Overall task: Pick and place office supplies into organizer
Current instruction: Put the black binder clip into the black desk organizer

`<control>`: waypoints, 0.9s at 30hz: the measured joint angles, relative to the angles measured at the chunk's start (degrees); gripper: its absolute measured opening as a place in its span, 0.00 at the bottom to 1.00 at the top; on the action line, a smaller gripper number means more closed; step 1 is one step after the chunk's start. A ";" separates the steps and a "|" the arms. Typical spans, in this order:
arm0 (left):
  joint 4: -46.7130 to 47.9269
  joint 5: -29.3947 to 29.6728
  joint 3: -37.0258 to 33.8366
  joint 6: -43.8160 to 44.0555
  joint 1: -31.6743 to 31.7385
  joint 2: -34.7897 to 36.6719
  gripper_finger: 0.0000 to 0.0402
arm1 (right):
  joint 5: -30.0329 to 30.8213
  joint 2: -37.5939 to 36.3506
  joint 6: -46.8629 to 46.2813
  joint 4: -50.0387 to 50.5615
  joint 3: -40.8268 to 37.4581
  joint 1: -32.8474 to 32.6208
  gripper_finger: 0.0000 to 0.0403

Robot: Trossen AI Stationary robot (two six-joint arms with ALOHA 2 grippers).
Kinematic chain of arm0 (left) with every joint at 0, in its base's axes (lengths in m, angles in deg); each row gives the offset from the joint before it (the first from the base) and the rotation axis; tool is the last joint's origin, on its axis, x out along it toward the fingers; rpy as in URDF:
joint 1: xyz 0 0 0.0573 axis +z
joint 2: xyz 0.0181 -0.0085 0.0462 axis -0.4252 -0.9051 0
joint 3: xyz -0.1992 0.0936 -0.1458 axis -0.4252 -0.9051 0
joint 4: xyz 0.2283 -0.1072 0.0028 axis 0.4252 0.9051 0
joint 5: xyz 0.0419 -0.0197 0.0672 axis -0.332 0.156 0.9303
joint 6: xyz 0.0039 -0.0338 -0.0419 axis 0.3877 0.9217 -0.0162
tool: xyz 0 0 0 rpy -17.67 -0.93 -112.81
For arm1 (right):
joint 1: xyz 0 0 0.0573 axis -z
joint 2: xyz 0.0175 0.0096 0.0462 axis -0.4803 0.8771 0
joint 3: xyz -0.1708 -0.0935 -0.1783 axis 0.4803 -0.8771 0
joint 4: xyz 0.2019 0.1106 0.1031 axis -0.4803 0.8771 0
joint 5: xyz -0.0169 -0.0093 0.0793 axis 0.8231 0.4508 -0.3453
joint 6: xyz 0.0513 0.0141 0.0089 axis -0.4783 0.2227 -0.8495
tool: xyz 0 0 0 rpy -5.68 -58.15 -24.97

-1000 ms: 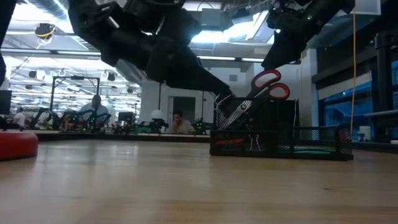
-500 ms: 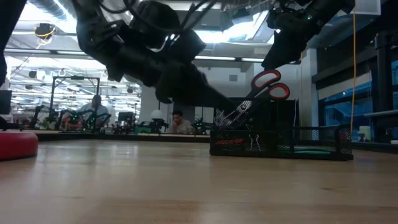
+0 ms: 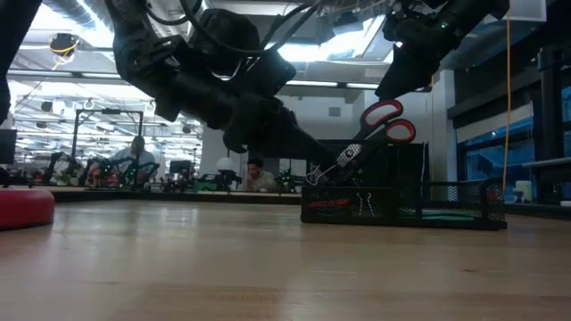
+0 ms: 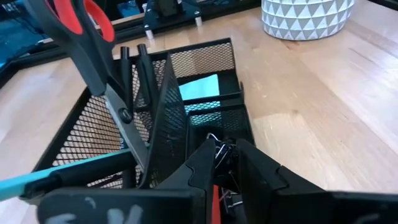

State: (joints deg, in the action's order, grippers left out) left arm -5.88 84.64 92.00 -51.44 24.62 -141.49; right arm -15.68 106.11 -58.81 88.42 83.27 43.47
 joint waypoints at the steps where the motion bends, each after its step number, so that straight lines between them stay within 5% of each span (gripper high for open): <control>1: 0.01 -0.15 0.00 0.06 0.00 0.00 0.12 | 0.00 0.00 -0.01 0.00 0.00 0.00 0.56; 27: -3.43 0.73 0.46 2.48 0.04 -3.52 0.14 | 0.04 -0.02 -0.01 -0.02 0.00 0.12 0.56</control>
State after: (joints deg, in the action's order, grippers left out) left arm -9.31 85.37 92.46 -48.97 24.67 -145.01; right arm -15.64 106.08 -58.82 88.40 83.27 43.60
